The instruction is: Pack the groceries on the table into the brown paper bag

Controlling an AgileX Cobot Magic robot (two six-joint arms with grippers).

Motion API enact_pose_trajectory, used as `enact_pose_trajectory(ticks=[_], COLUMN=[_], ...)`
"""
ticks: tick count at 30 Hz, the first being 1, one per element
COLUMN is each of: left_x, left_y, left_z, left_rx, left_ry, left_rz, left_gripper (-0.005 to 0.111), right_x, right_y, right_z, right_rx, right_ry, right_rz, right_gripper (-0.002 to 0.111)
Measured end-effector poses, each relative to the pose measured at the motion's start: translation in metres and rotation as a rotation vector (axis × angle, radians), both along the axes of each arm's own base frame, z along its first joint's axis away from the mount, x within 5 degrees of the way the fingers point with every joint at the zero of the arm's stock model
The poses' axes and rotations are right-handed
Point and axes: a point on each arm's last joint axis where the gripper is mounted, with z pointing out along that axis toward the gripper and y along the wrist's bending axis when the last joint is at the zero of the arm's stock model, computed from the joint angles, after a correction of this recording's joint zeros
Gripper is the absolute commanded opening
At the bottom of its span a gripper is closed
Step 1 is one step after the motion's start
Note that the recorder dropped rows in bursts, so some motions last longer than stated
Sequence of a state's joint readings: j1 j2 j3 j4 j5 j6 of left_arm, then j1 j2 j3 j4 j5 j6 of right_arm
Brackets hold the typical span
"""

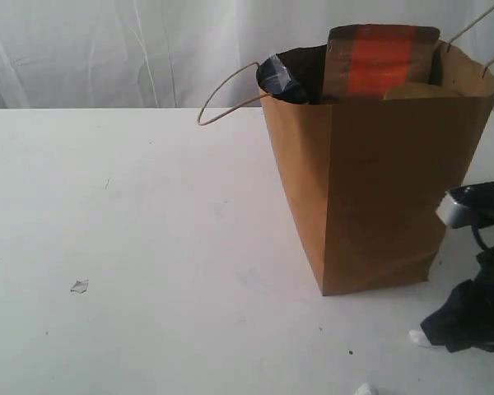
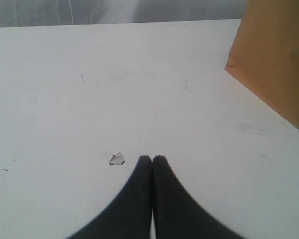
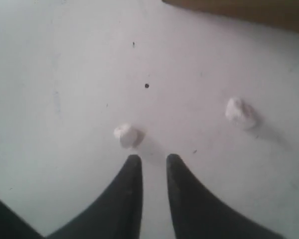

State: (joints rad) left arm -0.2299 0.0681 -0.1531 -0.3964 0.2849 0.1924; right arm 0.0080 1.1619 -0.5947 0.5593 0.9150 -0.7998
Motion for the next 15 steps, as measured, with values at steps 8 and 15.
enact_pose_trajectory(ticks=[8,15], left_x=[0.000,0.000], left_y=[0.000,0.000], left_z=[0.000,0.000], left_rx=[0.000,0.000], left_ry=[0.000,0.000], left_rz=[0.000,0.000], left_gripper=[0.000,0.000], right_x=[0.029,0.042], right_y=[0.007,0.006], right_z=[-0.030,-0.069], right_rx=[-0.131,-0.194], right_ry=[-0.077,0.039], right_rz=[0.040,0.074], right_gripper=[0.037,0.037])
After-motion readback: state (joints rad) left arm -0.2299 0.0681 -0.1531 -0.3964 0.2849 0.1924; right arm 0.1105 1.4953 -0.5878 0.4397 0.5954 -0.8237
